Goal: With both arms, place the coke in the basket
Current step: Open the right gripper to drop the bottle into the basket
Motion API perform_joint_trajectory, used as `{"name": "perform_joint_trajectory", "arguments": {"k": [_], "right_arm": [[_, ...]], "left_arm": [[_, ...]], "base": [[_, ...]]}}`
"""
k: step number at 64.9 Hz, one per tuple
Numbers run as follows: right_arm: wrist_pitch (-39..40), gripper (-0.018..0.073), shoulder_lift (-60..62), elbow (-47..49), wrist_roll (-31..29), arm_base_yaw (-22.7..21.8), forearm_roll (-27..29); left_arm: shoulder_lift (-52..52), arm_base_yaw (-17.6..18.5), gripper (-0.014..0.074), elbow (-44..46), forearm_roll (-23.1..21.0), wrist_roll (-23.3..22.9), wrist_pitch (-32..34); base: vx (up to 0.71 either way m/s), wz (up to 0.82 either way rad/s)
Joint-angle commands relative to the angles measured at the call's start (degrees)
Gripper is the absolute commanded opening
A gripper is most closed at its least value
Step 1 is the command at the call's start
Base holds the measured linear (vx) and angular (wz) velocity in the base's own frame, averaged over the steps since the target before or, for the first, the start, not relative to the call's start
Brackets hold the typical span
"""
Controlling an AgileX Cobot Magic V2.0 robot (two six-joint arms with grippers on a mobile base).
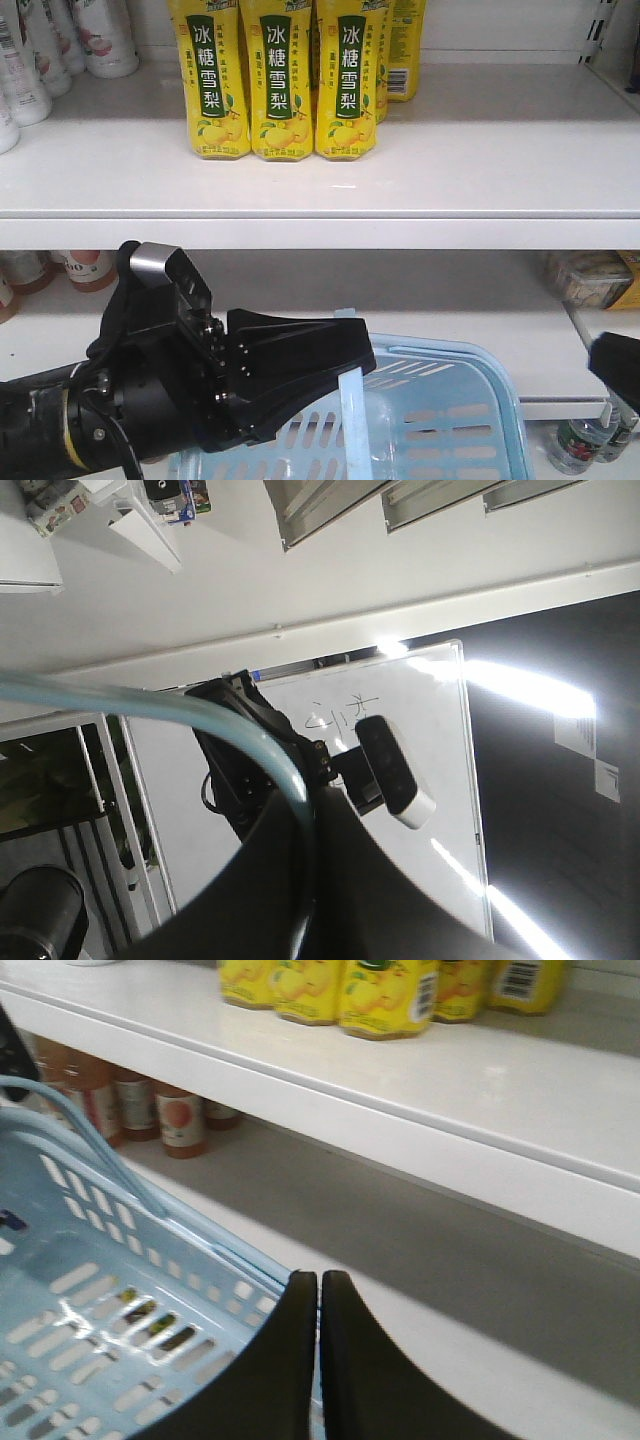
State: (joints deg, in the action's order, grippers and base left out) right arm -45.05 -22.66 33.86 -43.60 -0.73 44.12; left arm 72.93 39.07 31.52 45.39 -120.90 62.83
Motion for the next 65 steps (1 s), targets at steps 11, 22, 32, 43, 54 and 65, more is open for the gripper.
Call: {"name": "perform_joint_trajectory", "arguments": {"k": [11, 22, 32, 43, 54, 65], "right_arm": [[-0.2, -0.0005, 8.7, 1.8, 24.9, -0.3, -27.1], [-2.7, -0.0005, 10.0, 1.8, 35.7, -0.3, -33.6], [-2.9, -0.0005, 10.0, 1.8, 36.7, -0.3, -33.2], [-2.9, -0.0005, 10.0, 1.8, 36.7, -0.3, -33.1], [-2.9, -0.0005, 10.0, 1.8, 36.7, -0.3, -33.1], [-3.2, -0.0005, 10.0, 1.8, 36.7, -0.3, -33.1]], "left_arm": [[-2.0, 0.2, -0.0006, 2.1, -5.5, -0.3, 16.0], [-1.9, 0.2, -0.0006, 2.1, -5.4, -0.2, 15.3], [-1.9, 0.2, -0.0006, 2.1, -5.3, -0.3, 15.3], [-1.9, 0.2, -0.0006, 2.1, -5.3, -0.3, 15.3], [-1.9, 0.2, -0.0006, 2.1, -5.3, -0.3, 15.3], [-1.9, 0.2, -0.0006, 2.1, -5.3, -0.3, 15.3]], "base": [[0.00, 0.00], [0.00, 0.00], [0.00, 0.00], [0.00, 0.00], [0.00, 0.00], [0.00, 0.00]]}}
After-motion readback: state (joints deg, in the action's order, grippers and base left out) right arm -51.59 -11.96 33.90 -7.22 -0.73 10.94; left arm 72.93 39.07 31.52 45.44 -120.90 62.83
